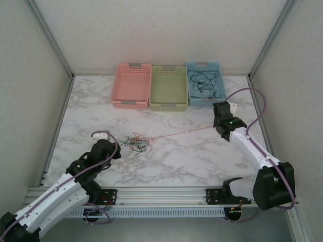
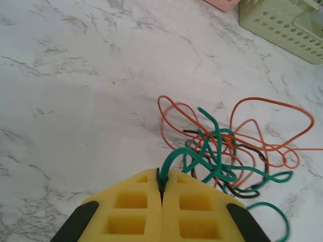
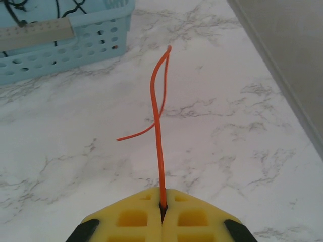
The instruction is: Untangle the cables
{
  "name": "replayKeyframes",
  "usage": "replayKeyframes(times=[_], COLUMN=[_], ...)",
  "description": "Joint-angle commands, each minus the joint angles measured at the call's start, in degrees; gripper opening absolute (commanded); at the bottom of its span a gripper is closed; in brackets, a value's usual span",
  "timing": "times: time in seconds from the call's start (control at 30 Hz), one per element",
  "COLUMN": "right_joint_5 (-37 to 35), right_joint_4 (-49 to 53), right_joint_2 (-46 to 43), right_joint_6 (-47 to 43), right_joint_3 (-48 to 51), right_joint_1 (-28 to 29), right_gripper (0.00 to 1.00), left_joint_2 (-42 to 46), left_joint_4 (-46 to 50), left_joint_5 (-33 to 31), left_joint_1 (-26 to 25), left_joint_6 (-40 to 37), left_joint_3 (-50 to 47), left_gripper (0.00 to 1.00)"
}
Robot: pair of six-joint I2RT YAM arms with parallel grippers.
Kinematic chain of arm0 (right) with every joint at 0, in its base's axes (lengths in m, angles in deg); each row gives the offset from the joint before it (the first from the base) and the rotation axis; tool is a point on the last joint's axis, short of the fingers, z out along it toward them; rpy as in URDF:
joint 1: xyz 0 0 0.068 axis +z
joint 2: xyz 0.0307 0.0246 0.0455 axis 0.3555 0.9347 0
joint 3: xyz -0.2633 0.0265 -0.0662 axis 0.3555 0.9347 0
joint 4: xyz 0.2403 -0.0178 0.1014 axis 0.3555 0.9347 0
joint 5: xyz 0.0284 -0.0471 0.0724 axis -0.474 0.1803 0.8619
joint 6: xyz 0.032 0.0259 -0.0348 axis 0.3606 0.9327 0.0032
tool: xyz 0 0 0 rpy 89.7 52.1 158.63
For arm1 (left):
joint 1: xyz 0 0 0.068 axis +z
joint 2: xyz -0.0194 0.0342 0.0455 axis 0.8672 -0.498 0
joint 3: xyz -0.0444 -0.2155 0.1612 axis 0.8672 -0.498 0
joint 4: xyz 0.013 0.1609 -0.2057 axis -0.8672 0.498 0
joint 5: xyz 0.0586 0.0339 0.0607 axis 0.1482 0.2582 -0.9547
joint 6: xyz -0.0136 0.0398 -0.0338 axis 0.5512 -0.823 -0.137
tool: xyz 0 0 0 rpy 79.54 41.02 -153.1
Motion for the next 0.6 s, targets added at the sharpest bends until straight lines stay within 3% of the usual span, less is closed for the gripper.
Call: replayKeyframes(times=[0.0, 0.17, 0.3, 0.33, 0.4, 0.47, 0.57], right_joint_5=[10.2, 15.9, 25.4, 27.2, 25.7, 21.7, 21.6], right_joint_4=[-1.7, -1.5, -4.9, -5.8, -6.7, -7.5, -10.1], right_joint_2=[0.3, 2.2, 3.3, 3.7, 4.1, 3.3, 0.2], right_joint_6=[1.1, 1.5, 1.9, 1.4, 1.0, 0.3, -0.9], right_joint_3=[0.7, 0.8, 2.1, 2.3, 2.2, 1.9, 1.5], right_joint_1=[-0.1, 2.0, 3.5, 4.3, 6.7, 9.0, 11.0], right_gripper=[0.00, 0.00, 0.03, 0.11, 0.40, 0.52, 0.58], left_joint_2=[-0.4, -3.7, -6.5, -7.0, -8.1, -8.8, -9.2], left_joint_4=[0.7, -1.5, -3.6, -3.8, -4.3, -4.5, -4.3], left_joint_5=[-0.6, 3.0, 4.8, 4.9, 5.1, 5.4, 5.6], left_joint_1=[0.7, 0.7, 0.7, 0.7, 0.7, 0.7, 0.7], left_joint_6=[-0.2, -1.5, -2.3, -2.3, -2.6, -2.9, -3.1], left_joint_3=[-0.7, -0.4, -0.2, -0.1, 0.2, 0.4, 0.6], left_gripper=[0.00, 0.00, 0.00, 0.00, 0.00, 0.00, 0.00])
